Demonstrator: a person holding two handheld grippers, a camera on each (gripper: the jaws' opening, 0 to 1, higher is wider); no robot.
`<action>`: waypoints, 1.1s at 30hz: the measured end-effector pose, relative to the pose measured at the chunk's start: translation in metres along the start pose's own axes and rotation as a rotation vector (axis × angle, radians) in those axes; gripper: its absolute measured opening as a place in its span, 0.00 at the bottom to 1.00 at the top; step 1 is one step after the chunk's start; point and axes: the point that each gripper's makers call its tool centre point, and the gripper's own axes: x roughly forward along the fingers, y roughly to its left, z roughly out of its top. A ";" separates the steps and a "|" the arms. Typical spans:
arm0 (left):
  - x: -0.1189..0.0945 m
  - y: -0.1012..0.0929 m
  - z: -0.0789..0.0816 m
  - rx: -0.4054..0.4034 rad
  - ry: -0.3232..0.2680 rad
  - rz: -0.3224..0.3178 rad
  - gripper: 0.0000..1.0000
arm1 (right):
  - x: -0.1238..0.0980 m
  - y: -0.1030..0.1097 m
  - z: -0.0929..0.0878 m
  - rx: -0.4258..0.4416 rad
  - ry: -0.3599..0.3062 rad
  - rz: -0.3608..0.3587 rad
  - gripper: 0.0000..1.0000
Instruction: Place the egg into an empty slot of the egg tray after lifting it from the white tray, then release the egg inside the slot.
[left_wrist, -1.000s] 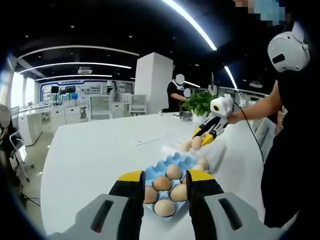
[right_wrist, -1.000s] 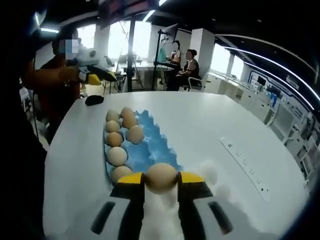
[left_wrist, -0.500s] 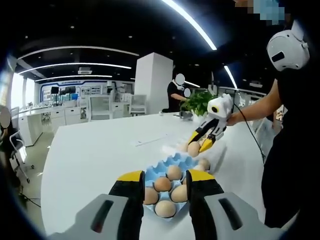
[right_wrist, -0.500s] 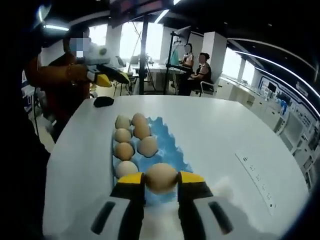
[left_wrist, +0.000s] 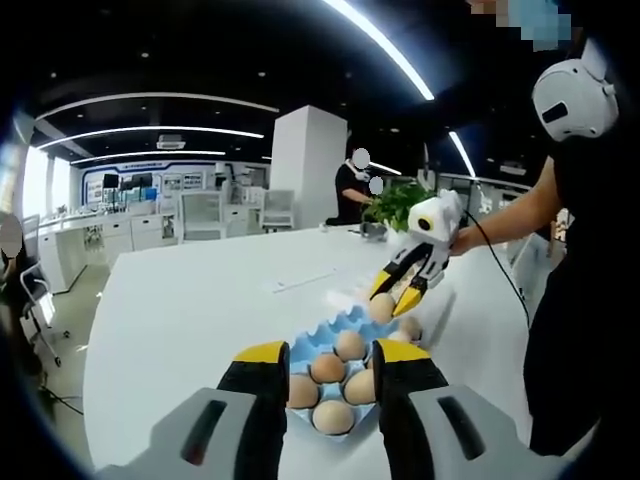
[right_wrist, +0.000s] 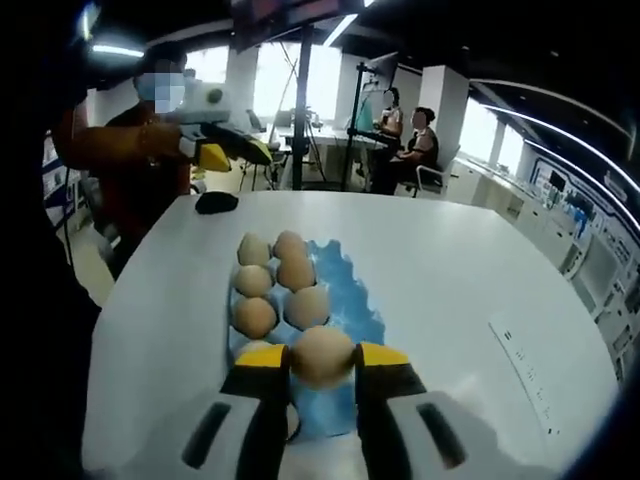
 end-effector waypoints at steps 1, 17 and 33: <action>0.000 0.000 0.000 0.001 0.001 0.000 0.33 | 0.001 0.000 0.000 0.000 0.000 0.002 0.25; -0.002 0.000 -0.004 -0.006 0.010 0.002 0.33 | 0.030 0.000 -0.012 0.014 0.036 0.032 0.25; -0.003 0.002 -0.006 -0.011 0.011 0.005 0.32 | 0.036 0.002 -0.017 0.000 0.056 0.061 0.25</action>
